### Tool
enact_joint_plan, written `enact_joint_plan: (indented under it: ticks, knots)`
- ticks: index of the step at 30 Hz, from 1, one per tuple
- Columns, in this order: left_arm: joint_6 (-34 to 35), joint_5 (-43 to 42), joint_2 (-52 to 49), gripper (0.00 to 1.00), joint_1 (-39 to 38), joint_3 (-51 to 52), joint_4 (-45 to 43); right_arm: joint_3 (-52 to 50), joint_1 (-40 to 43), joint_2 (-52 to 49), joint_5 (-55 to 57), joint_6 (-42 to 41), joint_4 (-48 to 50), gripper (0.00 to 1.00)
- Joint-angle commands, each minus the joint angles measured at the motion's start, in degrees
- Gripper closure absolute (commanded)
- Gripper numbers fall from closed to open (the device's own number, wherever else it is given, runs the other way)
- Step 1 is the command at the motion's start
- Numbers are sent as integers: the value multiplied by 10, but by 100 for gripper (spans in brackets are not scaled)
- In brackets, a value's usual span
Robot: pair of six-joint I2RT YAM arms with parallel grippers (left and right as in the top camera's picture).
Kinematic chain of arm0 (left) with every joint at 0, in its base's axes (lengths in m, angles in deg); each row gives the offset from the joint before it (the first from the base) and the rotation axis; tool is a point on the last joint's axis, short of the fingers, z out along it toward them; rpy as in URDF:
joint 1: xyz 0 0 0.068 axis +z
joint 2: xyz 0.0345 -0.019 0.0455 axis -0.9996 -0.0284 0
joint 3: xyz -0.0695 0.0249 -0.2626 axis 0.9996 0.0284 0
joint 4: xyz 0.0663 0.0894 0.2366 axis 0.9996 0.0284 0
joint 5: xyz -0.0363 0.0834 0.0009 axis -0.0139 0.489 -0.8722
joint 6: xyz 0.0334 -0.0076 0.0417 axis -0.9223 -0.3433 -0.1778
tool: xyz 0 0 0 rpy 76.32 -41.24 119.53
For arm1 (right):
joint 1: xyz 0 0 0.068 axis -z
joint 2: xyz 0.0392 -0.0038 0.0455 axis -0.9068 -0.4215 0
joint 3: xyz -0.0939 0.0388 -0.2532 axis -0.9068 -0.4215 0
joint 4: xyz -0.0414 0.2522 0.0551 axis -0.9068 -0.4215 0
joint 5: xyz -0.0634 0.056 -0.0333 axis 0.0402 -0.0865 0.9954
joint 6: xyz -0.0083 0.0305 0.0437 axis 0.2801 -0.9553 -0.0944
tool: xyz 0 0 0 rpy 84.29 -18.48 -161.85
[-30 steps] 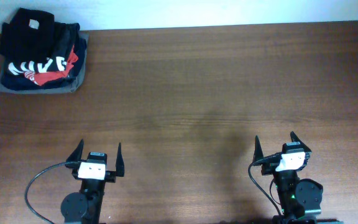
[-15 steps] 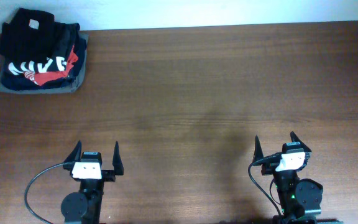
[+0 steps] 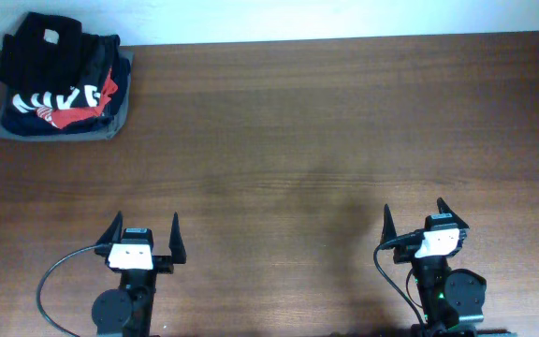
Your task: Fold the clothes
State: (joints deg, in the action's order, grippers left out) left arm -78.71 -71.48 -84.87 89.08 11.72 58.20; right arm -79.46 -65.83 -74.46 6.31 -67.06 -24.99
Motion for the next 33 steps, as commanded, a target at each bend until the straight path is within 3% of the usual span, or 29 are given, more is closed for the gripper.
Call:
enact_joint_plan:
  ticks: [1,21,25,33]
  knots:
    - [3,-5,4,1,-3,2,3,-3,4,5,3,4,-3,1]
    - [-17,-11,4,1,-3,2,3,-3,4,5,3,4,-3,1]
    - [-68,-53,4,1,-3,2,-3,-3,4,5,3,4,-3,1]
    - [-72,-47,4,1,-3,2,-1,-3,4,5,3,4,-3,1]
